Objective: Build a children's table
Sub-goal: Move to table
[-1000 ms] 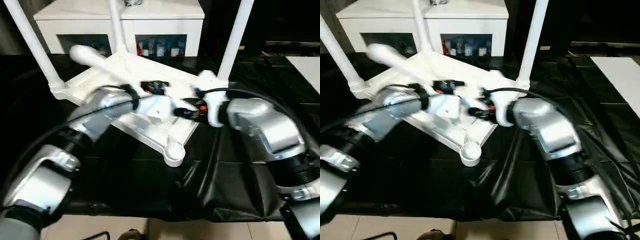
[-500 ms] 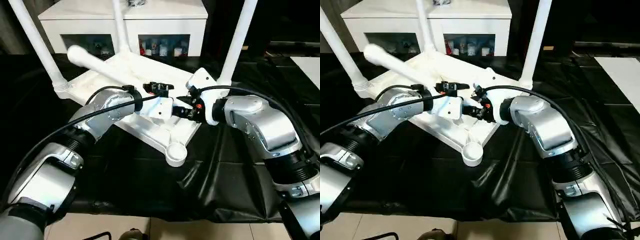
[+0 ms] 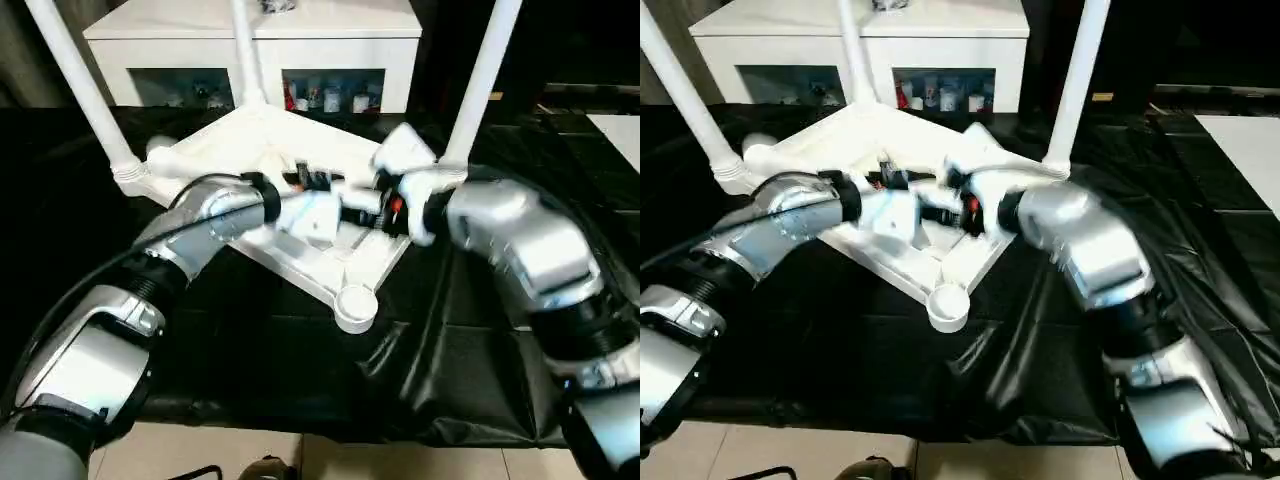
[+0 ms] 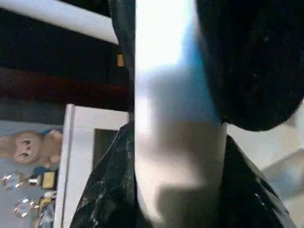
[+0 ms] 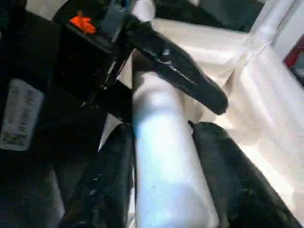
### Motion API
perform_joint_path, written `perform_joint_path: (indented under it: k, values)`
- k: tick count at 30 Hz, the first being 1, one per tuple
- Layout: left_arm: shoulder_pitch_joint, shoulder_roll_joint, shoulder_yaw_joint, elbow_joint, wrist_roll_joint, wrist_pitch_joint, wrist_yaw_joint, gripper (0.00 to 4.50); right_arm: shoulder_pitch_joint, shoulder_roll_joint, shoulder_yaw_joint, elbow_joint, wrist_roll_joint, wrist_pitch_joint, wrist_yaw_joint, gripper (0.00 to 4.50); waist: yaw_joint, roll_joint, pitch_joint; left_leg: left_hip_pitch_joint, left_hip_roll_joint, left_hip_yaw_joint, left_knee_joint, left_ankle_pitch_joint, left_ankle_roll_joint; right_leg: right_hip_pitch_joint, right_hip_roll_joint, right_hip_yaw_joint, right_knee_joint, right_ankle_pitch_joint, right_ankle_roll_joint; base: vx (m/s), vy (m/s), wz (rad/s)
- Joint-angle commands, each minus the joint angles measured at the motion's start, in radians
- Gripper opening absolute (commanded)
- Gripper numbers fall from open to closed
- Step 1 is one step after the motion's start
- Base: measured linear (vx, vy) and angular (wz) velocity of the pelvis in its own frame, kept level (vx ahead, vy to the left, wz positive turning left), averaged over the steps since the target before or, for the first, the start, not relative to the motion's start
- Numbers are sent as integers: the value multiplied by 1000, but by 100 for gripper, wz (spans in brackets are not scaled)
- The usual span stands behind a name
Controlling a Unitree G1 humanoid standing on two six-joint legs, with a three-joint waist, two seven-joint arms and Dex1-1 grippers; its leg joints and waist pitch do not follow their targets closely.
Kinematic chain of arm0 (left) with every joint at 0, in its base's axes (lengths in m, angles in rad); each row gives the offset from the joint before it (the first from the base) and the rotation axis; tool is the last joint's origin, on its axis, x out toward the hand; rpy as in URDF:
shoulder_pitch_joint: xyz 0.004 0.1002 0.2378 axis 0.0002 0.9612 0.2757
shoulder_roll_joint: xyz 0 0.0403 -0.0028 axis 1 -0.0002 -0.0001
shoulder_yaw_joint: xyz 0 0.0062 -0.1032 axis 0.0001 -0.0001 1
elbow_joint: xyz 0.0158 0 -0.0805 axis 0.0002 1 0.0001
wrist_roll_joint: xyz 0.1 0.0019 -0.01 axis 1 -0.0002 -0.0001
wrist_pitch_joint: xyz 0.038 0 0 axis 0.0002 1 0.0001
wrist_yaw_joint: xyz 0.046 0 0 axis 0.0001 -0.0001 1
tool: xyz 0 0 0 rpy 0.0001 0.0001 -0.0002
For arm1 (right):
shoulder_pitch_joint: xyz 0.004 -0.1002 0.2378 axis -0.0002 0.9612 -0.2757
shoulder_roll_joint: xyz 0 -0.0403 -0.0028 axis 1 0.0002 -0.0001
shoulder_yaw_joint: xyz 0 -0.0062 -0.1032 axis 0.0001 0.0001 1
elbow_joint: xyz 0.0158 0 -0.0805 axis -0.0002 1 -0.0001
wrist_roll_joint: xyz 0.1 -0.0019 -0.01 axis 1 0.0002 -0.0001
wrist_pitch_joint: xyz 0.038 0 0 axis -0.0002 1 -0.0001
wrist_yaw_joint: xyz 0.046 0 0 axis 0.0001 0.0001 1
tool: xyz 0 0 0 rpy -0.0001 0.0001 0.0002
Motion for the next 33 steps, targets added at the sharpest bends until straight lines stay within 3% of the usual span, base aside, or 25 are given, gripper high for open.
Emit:
perform_joint_path:
  k: [1,3,4,5,6,8,9,11,13,14,15,16,18,20,22,24,28,30,33]
  values:
    - [-18,10,0,-1,1,-37,-12,152,-60,-16,-118,27,-9,-55,-68,246,0,6,-97,35,100,-47,-69,-121,-14,51,-113,55,-49,136,-267,0,0,0]
    - [-25,15,4,6,2,-40,-11,152,-83,-5,-187,45,33,-75,-84,257,0,5,-96,33,99,-47,-69,-115,-9,52,-113,54,-48,137,-264,0,0,0]
    - [-25,15,5,7,2,-40,-10,152,-85,-3,-193,46,37,-76,-85,264,-1,2,-96,34,99,-47,-69,-115,-4,53,-115,55,-50,137,-266,0,0,0]
    - [-35,24,15,11,3,-44,2,152,-105,11,-290,57,102,-116,-108,267,-1,3,-98,31,98,-46,-67,-104,6,54,-115,55,-48,148,-271,0,0,0]
    - [-37,26,17,12,4,-44,4,152,-108,14,-309,58,116,-123,-112,267,0,4,-98,31,99,-47,-67,-103,9,55,-117,55,-48,149,-272,0,0,0]
    - [-49,36,29,14,5,-45,14,151,-128,44,-413,57,201,-155,-148,267,1,8,-98,31,100,-47,-66,-95,12,53,-114,53,-47,150,-270,0,0,0]
    - [-50,37,30,15,4,-45,15,151,-131,50,-427,56,214,-155,-154,267,0,9,-101,31,101,-47,-65,-93,16,52,-116,53,-45,159,-273,0,0,0]
    - [-66,51,44,26,-2,-46,29,151,-150,101,-540,44,329,-176,-197,267,0,15,-101,32,100,-48,-66,-87,17,50,-112,49,-44,155,-268,0,0,0]
    - [-80,64,60,43,-10,-45,36,151,-154,133,-608,32,412,-199,-213,267,-1,15,-99,32,104,-46,-69,-104,13,46,-119,54,-50,128,-252,0,0,0]
    - [-83,70,68,48,-13,-42,42,151,-150,144,-627,22,442,-202,-216,267,-2,7,-97,34,102,-44,-71,-110,8,46,-114,53,-54,106,-246,0,0,0]
    - [-83,70,68,48,-13,-42,42,151,-150,144,-627,22,442,-202,-216,267,8,13,-100,42,97,-34,-66,-106,4,39,-108,53,-53,98,-242,0,0,0]
    - [-84,75,72,51,-13,-41,44,151,-146,153,-641,14,464,-204,-219,267,9,21,-101,34,96,-34,-66,-79,13,43,-107,50,-48,118,-237,0,0,0]
    - [-76,82,96,52,-40,-35,37,151,-121,155,-635,-5,459,-208,-209,267,10,33,-106,35,98,-38,-65,-60,18,42,-107,45,-43,153,-226,0,0,0]
    - [-70,81,120,47,-71,-25,29,151,-102,150,-618,-9,432,-211,-203,267,5,26,-104,29,97,-38,-68,-76,14,47,-111,43,-45,156,-237,0,0,0]
    - [-72,70,197,27,-173,19,-4,151,-50,135,-556,-6,353,-239,-188,267,3,19,-104,28,94,-36,-67,-96,2,48,-113,42,-48,127,-256,0,0,0]
    - [-78,65,238,14,-228,50,-25,151,-22,130,-524,-4,320,-255,-182,267,3,21,-102,26,93,-36,-67,-104,1,47,-114,42,-50,95,-258,0,0,0]
    - [-85,57,347,-76,-424,171,-98,151,48,138,-443,-5,274,-299,-168,267,4,24,-102,31,97,-35,-66,-112,7,40,-112,43,-52,64,-259,0,0,0]
    - [-76,50,371,-108,-466,208,-102,151,55,142,-436,-11,274,-302,-168,267,6,25,-102,29,100,-36,-66,-99,13,42,-115,43,-48,82,-262,0,0,0]
    - [-34,10,465,-233,-640,370,-107,151,79,159,-429,-32,281,-304,-162,267,7,24,-103,27,101,-35,-64,-89,30,39,-114,39,-43,114,-277,0,0,0]
